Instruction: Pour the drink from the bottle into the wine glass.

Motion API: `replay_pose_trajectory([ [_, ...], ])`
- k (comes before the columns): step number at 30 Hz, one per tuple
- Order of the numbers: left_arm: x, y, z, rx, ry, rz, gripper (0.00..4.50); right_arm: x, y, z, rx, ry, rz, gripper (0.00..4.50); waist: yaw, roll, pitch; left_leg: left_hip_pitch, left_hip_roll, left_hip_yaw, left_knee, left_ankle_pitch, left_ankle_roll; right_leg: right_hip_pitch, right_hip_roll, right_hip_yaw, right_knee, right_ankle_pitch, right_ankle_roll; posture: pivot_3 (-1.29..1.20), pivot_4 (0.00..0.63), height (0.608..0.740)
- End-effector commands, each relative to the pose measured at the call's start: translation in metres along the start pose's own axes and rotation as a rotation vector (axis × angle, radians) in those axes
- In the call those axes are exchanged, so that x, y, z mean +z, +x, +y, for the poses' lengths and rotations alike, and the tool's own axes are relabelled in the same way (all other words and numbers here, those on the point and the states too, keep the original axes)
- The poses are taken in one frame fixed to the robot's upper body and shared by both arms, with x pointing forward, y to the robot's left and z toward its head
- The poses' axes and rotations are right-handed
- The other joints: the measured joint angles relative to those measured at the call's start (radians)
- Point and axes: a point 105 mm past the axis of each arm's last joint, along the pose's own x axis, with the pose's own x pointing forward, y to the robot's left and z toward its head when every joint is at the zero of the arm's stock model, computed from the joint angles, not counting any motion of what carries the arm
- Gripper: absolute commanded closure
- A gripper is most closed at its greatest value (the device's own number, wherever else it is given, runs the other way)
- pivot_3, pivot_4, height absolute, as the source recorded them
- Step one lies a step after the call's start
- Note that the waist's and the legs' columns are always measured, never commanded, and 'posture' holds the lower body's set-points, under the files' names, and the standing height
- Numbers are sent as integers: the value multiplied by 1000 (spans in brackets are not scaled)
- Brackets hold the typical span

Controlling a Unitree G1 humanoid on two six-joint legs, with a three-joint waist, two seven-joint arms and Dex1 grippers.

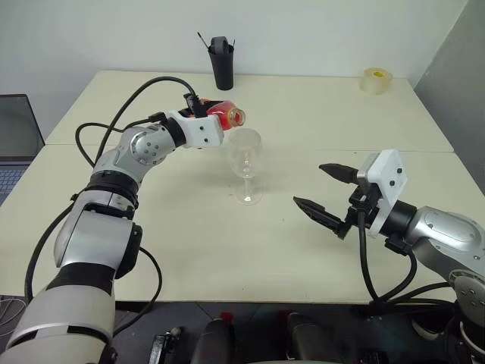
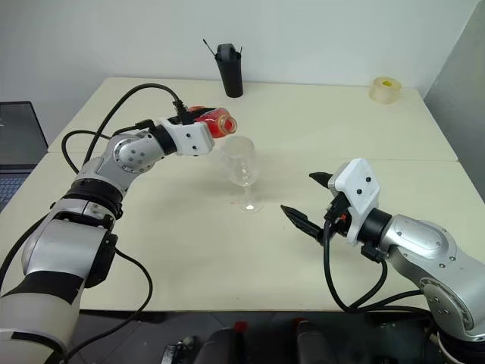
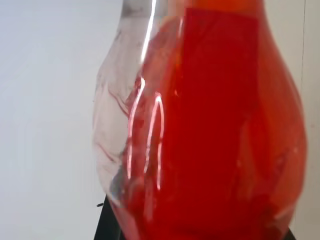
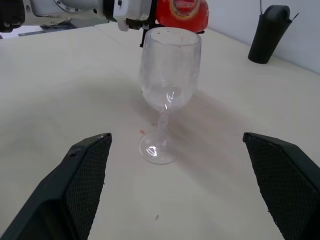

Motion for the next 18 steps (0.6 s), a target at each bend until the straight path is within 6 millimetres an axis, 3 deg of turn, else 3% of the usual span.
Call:
replay_pose_trajectory([
  [1,9,-1,33,93,90,-34,3565,7,-1,0,-7,-34,-33,0,0,0,0,0,0,0,0,0,0,0,0,0,0,0,0,0,150,740],
  [18,11,-2,40,98,280,-35,3565,8,2,0,-9,-47,-32,0,0,0,0,0,0,1,0,0,0,0,0,0,1,0,0,0,150,740],
])
